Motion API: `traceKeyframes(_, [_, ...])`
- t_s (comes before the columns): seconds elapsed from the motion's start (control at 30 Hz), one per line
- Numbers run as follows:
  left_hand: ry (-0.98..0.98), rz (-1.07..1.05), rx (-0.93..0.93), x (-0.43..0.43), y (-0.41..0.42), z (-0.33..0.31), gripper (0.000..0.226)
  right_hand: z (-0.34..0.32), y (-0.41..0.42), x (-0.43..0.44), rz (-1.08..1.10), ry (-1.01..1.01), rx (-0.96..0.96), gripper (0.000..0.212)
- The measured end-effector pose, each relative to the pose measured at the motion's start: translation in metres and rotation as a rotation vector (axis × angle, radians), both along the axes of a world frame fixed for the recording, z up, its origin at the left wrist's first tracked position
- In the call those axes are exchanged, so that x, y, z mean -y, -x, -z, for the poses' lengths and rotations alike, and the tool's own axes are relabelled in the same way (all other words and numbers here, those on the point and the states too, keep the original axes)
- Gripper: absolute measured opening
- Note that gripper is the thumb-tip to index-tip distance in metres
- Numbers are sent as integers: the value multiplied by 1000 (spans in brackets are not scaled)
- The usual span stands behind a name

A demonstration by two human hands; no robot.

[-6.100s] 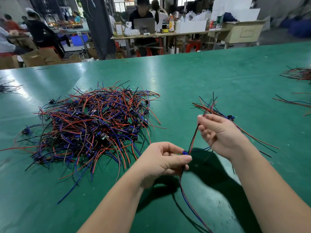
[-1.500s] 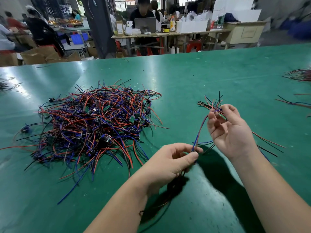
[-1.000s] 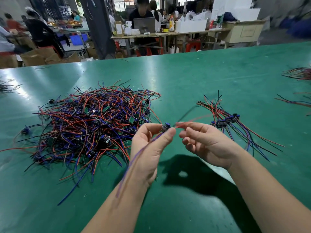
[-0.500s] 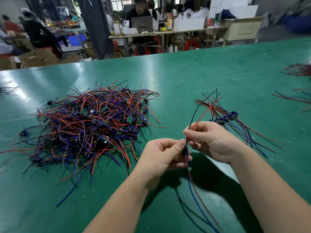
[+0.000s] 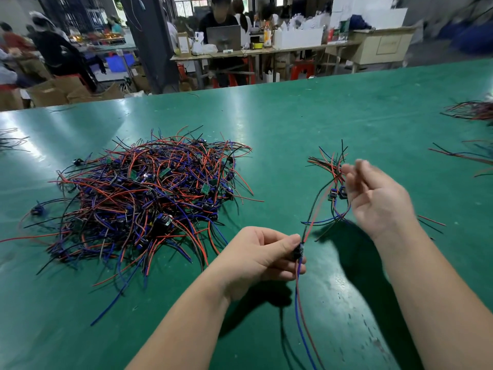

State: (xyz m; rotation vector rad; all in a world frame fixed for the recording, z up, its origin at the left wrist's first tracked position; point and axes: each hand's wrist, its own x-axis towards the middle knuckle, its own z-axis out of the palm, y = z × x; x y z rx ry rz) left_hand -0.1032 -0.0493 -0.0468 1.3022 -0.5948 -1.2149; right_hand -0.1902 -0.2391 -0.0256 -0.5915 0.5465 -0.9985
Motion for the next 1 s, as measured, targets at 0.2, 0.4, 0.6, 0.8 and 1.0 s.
traceKeyframes(0.2, [53,-273,-20,6,-6,0,29,-2,4,-2,-117,146,-228,16])
traceKeyframes(0.4, [48,-442,17,6,-12,3,23,19,-9,-48,-609,1115,-649,28])
traceKeyframes(0.6, [95,-406,88,6,-8,-1,20,26,-13,-51,-454,1141,-655,19])
traceKeyframes(0.8, [91,-416,120,6,-8,-4,23,25,-13,-29,-28,1077,-908,16])
traceKeyframes(1.0, [51,-609,235,3,-16,-2,19,32,-1,2,-41,1159,-1430,14])
